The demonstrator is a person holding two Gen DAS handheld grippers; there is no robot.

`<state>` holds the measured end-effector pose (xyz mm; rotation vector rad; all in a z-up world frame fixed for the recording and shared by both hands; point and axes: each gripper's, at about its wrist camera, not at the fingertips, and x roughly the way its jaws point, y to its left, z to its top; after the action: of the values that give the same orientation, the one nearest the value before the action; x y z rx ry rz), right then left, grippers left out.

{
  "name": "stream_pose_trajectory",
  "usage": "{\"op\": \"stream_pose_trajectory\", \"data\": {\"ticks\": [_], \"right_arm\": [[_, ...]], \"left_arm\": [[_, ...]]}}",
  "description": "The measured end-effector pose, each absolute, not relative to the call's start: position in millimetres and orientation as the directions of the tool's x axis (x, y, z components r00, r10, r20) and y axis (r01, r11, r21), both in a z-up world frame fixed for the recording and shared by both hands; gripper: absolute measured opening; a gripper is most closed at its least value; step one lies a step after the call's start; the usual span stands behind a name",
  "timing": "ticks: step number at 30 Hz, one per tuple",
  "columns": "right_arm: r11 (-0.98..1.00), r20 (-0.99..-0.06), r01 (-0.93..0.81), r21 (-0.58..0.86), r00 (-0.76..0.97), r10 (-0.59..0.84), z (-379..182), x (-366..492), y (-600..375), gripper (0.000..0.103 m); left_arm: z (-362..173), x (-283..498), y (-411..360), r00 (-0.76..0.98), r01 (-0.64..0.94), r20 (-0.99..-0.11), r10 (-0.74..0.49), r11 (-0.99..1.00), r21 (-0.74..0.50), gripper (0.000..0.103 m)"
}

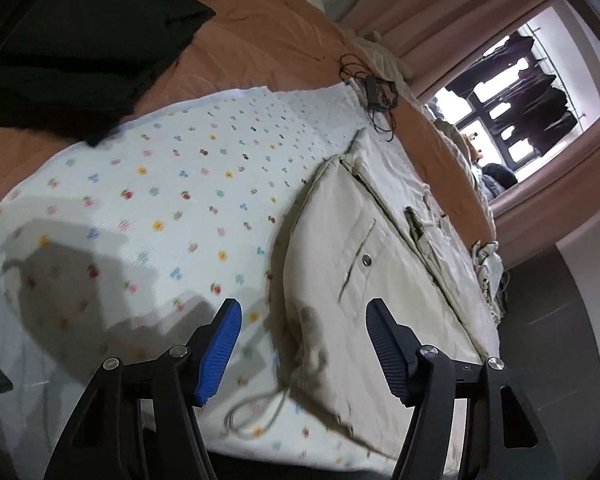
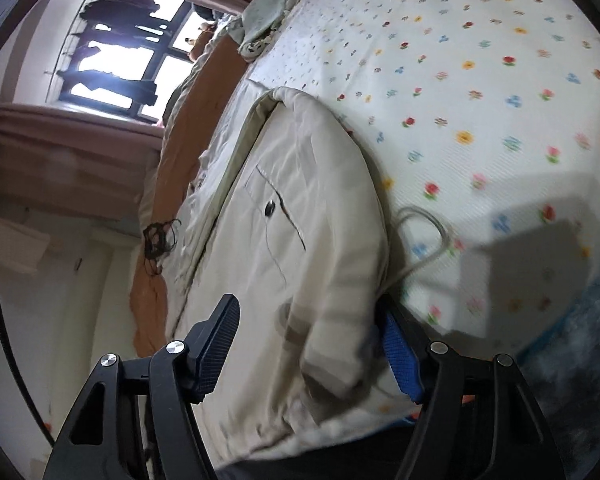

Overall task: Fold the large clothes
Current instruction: 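Grasp the jacket hem with the left gripper while the right gripper grasps it too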

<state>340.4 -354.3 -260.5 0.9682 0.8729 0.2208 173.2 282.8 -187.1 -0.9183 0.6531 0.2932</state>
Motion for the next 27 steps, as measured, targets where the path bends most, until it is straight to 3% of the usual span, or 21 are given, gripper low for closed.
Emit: {"op": "stream_pose_trajectory", "data": {"ticks": [16, 22, 23, 25, 27], "right_arm": [[0.521, -0.503, 0.16, 0.838, 0.596, 0.626, -263.6, 372.4, -343.0, 0.071], [0.531, -0.502, 0.117, 0.839, 0.54, 0.675, -263.6, 368.9, -329.4, 0.071], [0.541, -0.503, 0.104, 0.834, 0.546, 0.67, -263.6, 367.5, -328.5, 0.07], [0.555, -0.51, 0.107, 0.825, 0.561, 0.652, -266.1, 367.4, -331.1, 0.057], [0.559, -0.511, 0.122, 0.82, 0.598, 0.618, -268.5, 367.7, -336.4, 0.047]], "left_arm": [[-215.5, 232.8, 284.3, 0.699, -0.498, -0.697, -0.157, 0.592, -0.633, 0.052], [-223.0, 225.5, 272.3, 0.68, -0.466, -0.689, -0.25, 0.577, -0.67, 0.039], [-222.4, 224.8, 269.8, 0.678, -0.461, -0.69, -0.251, 0.586, -0.666, 0.039], [-221.8, 225.7, 266.7, 0.676, -0.46, -0.696, -0.243, 0.599, -0.655, 0.039], [-222.1, 229.1, 265.0, 0.677, -0.468, -0.702, -0.221, 0.607, -0.642, 0.032]]}}
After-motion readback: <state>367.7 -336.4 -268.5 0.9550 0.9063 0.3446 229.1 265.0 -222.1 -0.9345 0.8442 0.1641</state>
